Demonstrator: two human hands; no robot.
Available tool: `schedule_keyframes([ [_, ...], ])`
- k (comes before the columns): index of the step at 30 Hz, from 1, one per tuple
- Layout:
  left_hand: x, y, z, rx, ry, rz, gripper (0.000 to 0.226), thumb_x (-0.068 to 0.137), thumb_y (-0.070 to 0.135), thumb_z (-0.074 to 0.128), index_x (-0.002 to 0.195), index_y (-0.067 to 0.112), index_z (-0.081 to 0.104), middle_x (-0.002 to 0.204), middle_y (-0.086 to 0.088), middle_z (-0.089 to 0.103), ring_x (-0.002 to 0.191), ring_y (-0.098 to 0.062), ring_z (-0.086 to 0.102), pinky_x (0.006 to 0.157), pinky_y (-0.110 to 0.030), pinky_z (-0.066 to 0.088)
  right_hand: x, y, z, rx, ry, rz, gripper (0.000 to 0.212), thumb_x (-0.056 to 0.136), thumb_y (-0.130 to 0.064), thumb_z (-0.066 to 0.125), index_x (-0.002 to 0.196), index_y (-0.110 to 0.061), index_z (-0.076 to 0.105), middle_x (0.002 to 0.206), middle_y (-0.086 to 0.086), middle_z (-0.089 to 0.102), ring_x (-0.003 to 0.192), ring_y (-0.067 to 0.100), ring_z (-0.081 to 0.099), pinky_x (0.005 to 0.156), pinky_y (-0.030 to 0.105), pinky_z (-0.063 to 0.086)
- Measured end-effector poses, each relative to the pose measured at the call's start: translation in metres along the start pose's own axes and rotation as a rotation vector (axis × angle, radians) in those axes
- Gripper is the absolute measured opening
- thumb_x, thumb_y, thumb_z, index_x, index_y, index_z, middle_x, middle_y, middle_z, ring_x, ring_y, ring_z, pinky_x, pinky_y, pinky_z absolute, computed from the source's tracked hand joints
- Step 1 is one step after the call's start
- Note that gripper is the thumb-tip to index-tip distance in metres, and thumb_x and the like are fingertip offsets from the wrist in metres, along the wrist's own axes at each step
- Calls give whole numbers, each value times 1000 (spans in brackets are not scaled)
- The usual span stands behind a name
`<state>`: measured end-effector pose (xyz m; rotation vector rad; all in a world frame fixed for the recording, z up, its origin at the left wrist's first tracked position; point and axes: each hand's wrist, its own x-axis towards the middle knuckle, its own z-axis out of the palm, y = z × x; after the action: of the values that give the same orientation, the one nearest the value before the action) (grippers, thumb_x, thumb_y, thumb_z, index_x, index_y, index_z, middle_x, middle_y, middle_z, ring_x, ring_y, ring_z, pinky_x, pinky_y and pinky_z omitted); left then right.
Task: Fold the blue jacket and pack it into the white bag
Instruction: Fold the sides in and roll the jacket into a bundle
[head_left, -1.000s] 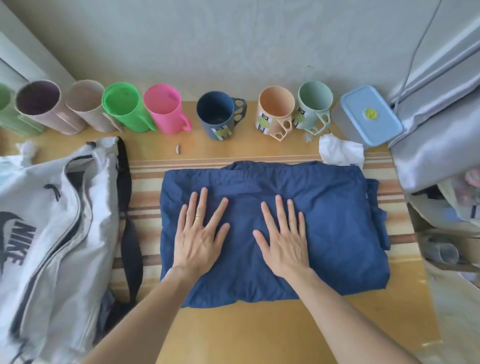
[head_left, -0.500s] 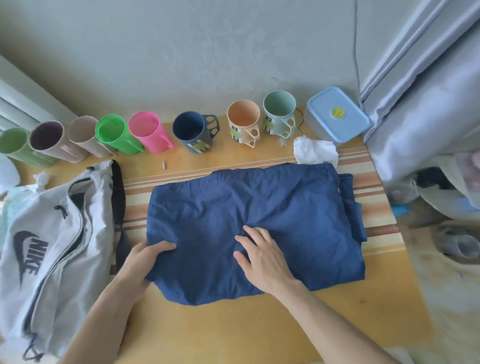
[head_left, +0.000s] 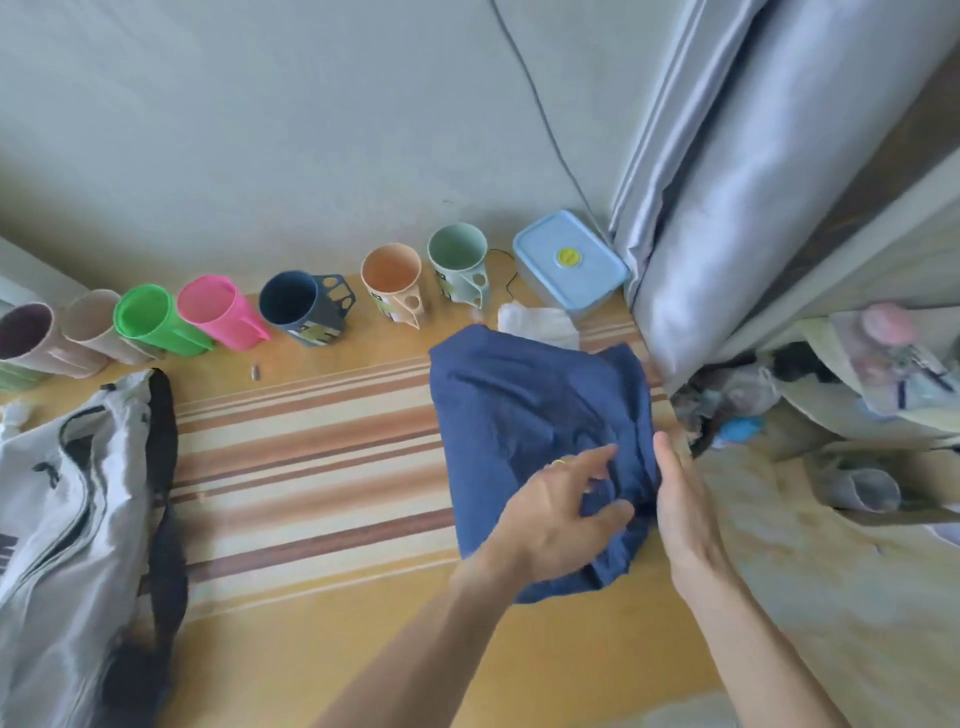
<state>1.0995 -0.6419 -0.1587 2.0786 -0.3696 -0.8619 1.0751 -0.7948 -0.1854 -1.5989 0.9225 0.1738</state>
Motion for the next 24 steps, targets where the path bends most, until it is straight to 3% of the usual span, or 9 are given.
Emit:
schedule_keyframes([
  [3,-6,-45,2,311,520,140,42,100,16,47,140,23,58,145,-1,59,134,-20,50,113,-46,42,10,18,-8,-350,139,-288,50,103,-48,39,140,-18,55,147,7,57,139,26,47,115,44,36],
  [5,4,-78,-6,535,681,118,45,102,19,45,146,25,52,162,-7,40,152,-32,31,123,-53,29,13,29,11,-594,94,-543,57,102,-52,36,151,-23,45,162,6,40,153,27,29,123,46,27],
  [9,57,-116,-29,793,507,63,57,104,48,37,158,40,26,173,-4,9,159,-34,-1,125,-58,8,45,57,58,-1034,-67,-759,63,103,-57,27,160,-31,25,171,9,14,158,35,7,126,55,14],
  [12,88,-148,-25,957,273,114,60,100,58,29,158,44,23,172,-3,16,159,-36,0,124,-64,8,66,89,72,-1184,-96,-730,68,101,-60,26,162,-31,18,172,9,7,158,35,3,123,59,18],
  [14,95,-159,-19,989,236,133,60,101,58,30,159,42,23,171,-4,17,159,-35,-1,124,-64,9,71,100,72,-1210,-104,-732,69,101,-60,27,162,-29,15,172,8,3,159,34,0,124,58,16],
  [18,48,-142,-6,544,550,55,62,99,44,55,156,30,35,169,-7,24,156,-28,20,124,-46,27,54,90,50,-1055,-98,-725,68,102,-58,31,162,-28,19,172,6,5,159,29,1,127,52,13],
  [20,9,-127,5,234,690,-153,64,93,43,65,151,34,38,155,-3,41,140,-21,42,107,-40,42,31,89,29,-933,-82,-770,68,101,-59,41,159,-27,30,171,5,15,159,26,7,128,49,15],
  [22,-18,-115,17,-5,659,-401,63,87,52,69,141,35,40,125,4,61,112,-16,62,88,-38,49,5,97,11,-903,-165,-839,77,92,-68,52,155,-27,39,168,2,27,158,24,15,127,46,19],
  [24,-26,-112,24,-182,531,-636,64,80,59,72,126,23,46,100,4,69,97,-22,67,81,-41,52,-12,111,3,-1054,-312,-876,90,83,-76,55,157,-29,35,166,1,30,157,23,17,126,47,21],
])
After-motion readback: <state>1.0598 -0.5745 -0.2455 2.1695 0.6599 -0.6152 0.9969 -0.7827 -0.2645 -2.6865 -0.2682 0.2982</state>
